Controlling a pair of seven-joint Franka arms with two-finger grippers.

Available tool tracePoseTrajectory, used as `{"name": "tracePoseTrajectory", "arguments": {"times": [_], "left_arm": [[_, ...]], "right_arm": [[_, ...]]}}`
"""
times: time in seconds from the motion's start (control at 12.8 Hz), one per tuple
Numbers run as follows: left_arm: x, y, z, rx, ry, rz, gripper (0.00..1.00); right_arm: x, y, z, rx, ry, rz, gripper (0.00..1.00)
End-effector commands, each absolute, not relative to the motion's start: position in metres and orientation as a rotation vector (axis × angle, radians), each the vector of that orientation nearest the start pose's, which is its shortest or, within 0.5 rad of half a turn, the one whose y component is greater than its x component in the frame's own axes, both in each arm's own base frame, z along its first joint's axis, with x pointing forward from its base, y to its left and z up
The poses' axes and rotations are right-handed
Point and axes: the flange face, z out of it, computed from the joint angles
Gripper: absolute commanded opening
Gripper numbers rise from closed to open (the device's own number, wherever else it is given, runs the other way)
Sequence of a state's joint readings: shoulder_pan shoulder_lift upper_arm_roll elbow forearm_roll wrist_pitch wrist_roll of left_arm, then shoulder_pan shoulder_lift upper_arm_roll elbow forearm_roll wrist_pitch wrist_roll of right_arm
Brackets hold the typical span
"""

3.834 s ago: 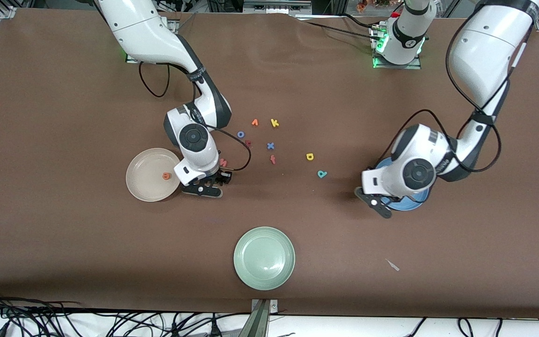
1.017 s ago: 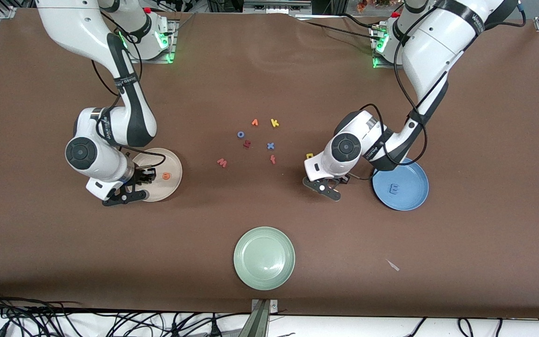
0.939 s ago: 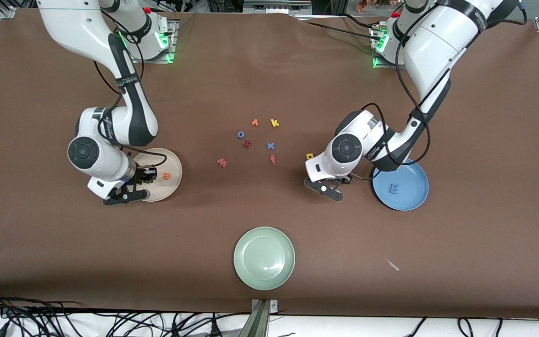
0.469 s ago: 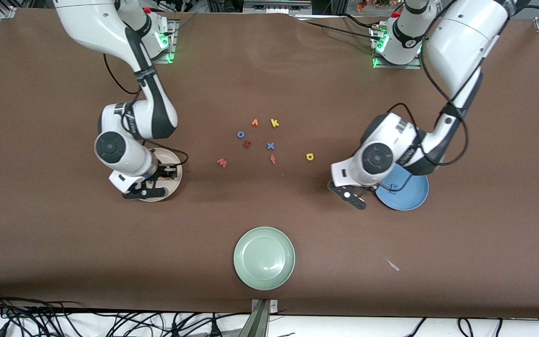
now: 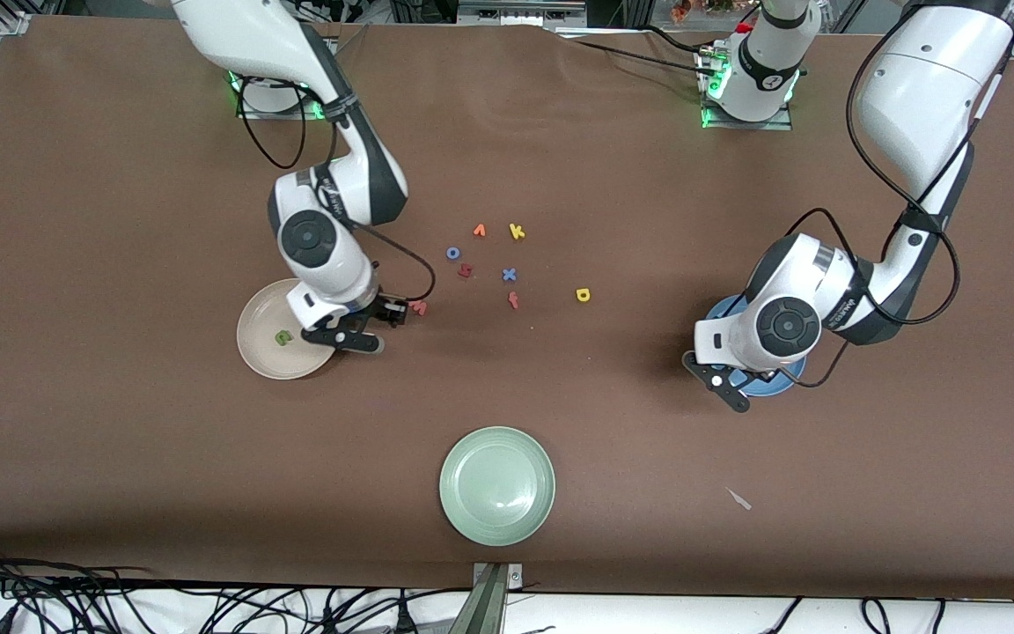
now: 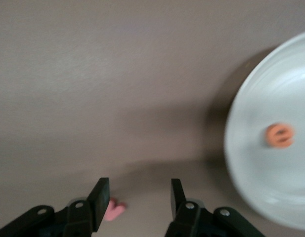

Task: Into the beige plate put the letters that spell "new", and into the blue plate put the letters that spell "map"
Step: 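Grasp pink w with the right gripper while the left gripper grasps yellow a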

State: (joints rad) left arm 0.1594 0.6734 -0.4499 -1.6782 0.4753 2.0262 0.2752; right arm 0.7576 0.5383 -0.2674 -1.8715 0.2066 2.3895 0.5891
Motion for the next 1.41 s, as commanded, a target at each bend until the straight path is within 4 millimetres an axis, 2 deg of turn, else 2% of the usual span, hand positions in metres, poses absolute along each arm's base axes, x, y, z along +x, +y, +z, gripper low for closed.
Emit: {"name": "tracePoseTrajectory", "arguments": {"times": [0.0, 0.08, 0.23, 0.31, 0.47, 0.55, 0.63, 0.78, 1.02, 1.17, 1.33], "left_arm": [[0.626, -0.114, 0.212, -2.761, 1.148, 0.382, 0.17], [0.622, -0.115, 0.205, -2.775, 1.157, 0.36, 0.26], [0.62, -0.131, 0.223, -2.764, 1.182, 0.321, 1.0], [0.622, -0.134, 0.229, -2.764, 1.188, 0.314, 1.0], [0.62, -0.167, 0.244, -2.789, 1.212, 0.261, 1.0], [0.614, -0.193, 0.252, -2.831, 1.199, 0.24, 1.0], [0.608, -0.222, 0.263, -2.898, 1.113, 0.211, 1.0], [0.584, -0.265, 0.268, -2.942, 1.012, 0.246, 1.0], [0.544, -0.34, 0.24, -3.054, 0.68, 0.294, 1.0], [0.531, -0.356, 0.225, -3.101, 0.411, 0.298, 1.0], [0.52, -0.36, 0.21, -3.12, 0.283, 0.307, 1.0]], "right_arm": [[0.543, 0.332, 0.218, -3.094, 0.495, -0.029, 0.65], [0.54, 0.338, 0.212, -3.086, 0.543, -0.039, 0.67], [0.535, 0.345, 0.201, -3.083, 0.574, -0.051, 0.67], [0.532, 0.349, 0.195, -3.082, 0.588, -0.058, 0.67], [0.525, 0.356, 0.184, -3.09, 0.585, -0.062, 0.67], [0.523, 0.356, 0.181, -3.088, 0.602, -0.064, 0.67], [0.522, 0.356, 0.181, -3.085, 0.619, -0.062, 0.67], [0.516, 0.358, 0.176, -3.09, 0.646, -0.042, 0.67], [0.511, 0.355, 0.172, -3.1, 0.649, -0.026, 0.67], [0.511, 0.356, 0.172, -3.099, 0.647, -0.027, 0.64], [0.511, 0.356, 0.172, -3.099, 0.639, -0.031, 0.47]]}}
